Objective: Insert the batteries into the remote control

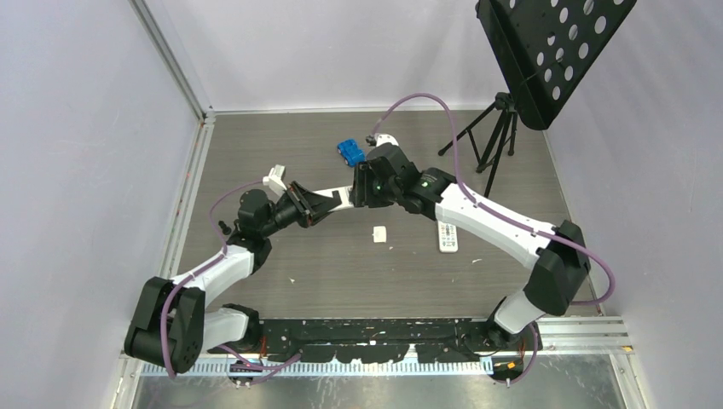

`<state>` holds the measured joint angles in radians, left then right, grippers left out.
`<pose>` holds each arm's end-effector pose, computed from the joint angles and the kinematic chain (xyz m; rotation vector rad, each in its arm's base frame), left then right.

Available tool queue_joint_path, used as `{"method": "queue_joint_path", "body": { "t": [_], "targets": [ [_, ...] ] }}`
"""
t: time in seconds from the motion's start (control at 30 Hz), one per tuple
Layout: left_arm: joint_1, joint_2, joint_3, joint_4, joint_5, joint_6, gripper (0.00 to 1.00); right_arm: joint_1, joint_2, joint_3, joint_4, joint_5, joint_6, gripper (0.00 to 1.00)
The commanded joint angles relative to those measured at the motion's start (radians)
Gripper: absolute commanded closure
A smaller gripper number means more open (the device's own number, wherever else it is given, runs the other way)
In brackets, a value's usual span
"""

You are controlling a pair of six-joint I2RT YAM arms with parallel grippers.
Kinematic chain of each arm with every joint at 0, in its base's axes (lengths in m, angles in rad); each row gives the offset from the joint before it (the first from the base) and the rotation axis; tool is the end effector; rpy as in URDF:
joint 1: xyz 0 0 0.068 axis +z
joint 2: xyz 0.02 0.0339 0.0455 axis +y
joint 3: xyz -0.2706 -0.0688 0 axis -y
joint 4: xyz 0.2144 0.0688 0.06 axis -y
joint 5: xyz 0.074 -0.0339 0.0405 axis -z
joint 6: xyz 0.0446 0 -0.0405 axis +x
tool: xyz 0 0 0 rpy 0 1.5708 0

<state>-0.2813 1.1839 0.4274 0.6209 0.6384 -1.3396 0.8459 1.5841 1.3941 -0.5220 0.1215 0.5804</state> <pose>0.2076 -0.0877 0.2457 -0.4959 1.9558 -1.6677 0.2262 0.2472 0.3252 -0.2462 2.3383 0.5960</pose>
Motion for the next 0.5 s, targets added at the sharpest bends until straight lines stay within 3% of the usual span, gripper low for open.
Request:
{"method": "queue_joint_path", "body": {
  "t": [0.0,0.27,0.47],
  "targets": [
    [-0.002,0.005,-0.010,0.136,0.003,-0.112,1.00,-0.001,-0.143,-0.066,0.131,0.026,0.086,0.43],
    [-0.002,-0.013,-0.033,0.187,-0.021,-0.181,1.00,-0.004,-0.322,-0.266,0.327,0.050,0.228,0.23],
    [-0.002,-0.031,-0.032,0.204,-0.031,-0.219,1.00,-0.004,-0.433,-0.470,0.600,0.041,0.397,0.17]
  ]
}}
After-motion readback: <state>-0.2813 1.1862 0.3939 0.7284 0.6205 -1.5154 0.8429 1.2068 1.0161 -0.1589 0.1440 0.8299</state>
